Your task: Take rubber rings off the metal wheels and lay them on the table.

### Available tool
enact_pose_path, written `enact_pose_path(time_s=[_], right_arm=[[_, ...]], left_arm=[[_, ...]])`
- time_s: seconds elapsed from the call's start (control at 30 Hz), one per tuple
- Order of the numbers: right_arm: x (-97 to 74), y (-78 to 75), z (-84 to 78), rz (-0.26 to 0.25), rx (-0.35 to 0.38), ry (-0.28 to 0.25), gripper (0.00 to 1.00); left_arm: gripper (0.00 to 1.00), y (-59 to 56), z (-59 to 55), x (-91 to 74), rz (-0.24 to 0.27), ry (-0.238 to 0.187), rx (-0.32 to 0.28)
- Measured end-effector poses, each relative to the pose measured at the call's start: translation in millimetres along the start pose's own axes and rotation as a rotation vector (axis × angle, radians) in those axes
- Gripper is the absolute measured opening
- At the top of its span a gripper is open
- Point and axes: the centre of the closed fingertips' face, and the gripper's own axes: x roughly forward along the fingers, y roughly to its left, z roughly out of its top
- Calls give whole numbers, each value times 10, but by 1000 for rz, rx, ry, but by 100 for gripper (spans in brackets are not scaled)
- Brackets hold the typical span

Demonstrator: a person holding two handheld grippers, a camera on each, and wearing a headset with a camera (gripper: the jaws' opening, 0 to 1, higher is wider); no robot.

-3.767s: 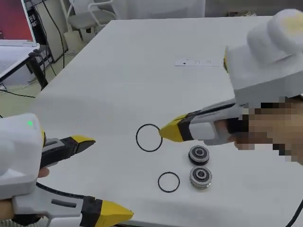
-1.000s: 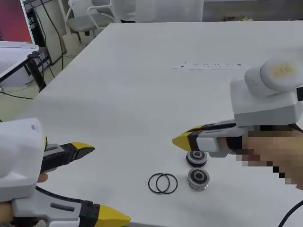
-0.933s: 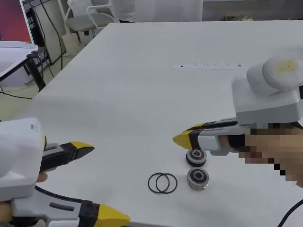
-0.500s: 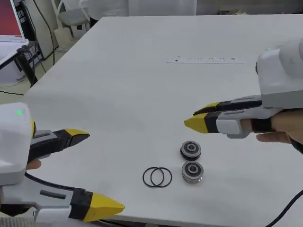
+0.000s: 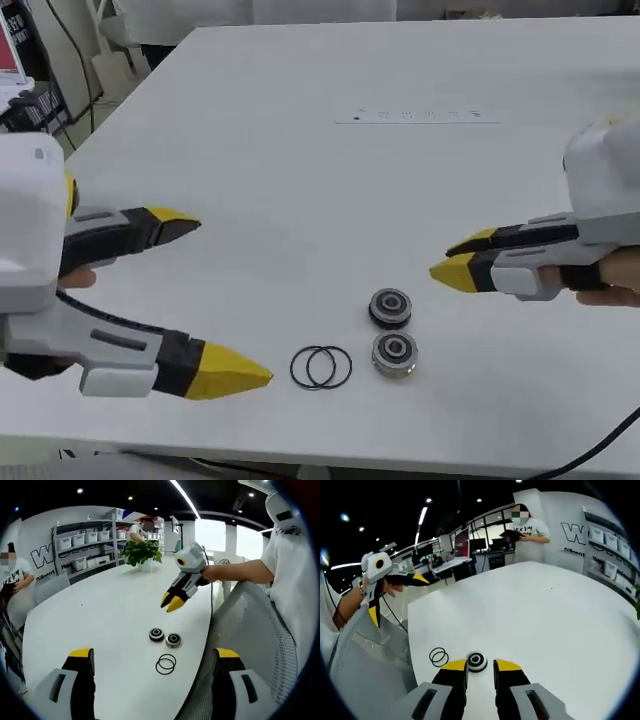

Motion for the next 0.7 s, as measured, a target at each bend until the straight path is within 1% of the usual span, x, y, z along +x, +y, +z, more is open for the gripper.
enact_pose_path(time_s=[0.03,0.1,0.13,0.2,0.27,0.33,0.4,0.5,0.63,0.7], right_arm=[[23,-2,-23,1,-1,5,17],[86,-1,-88,11,12,22,17],[119,11,-124,17,17,34,17],[159,28,-159,21,19,40,17],[192,23,-195,17,17,50,17],[215,0,-224,10,20,56,17],[232,-27,-246,-3,24,56,17],[256,-90,-293,-24,31,62,17],[280,-96,-335,-20,59,61,17],[298,-78,-371,-17,52,71,17]], left_arm=[[97,18,31,20,-2,-1,10],[97,72,129,99,-9,-1,42],[96,85,163,130,-13,-2,56],[95,111,226,201,-20,-3,80],[93,132,296,304,-31,-7,101],[92,132,372,418,-49,-24,111],[89,126,415,533,-66,-33,121],[83,119,434,714,-86,-30,137],[76,97,419,972,-103,-30,144],[72,91,391,1087,-106,-29,145]])
